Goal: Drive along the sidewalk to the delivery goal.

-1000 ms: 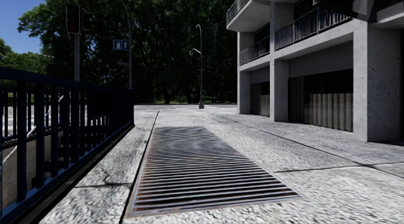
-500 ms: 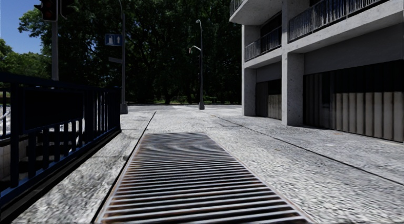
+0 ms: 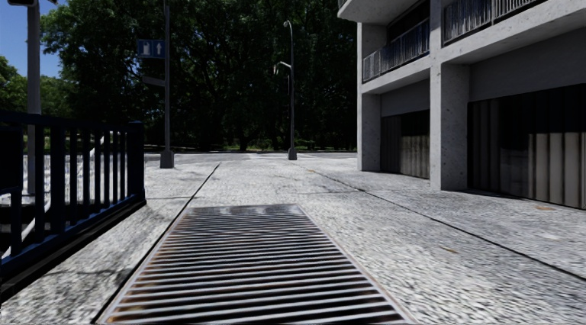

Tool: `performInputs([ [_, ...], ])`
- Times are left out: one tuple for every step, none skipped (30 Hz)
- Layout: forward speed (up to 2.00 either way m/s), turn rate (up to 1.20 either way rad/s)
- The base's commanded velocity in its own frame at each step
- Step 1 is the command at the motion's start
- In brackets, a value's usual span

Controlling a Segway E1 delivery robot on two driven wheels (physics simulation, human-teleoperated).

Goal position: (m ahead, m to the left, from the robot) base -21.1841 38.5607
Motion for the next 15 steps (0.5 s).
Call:
performInputs([
  [1.86,0.00],
  [1.86,0.00],
  [1.86,0.00],
  [1.86,0.00],
  [1.86,0.00],
  [1.86,0.00],
  [1.86,0.00],
  [1.83,0.00],
  [1.83,0.00],
  [1.78,0.00],
  [1.74,0.08],
  [1.74,0.08],
  [1.70,0.18],
  [1.65,0.36],
  [1.63,0.43],
])
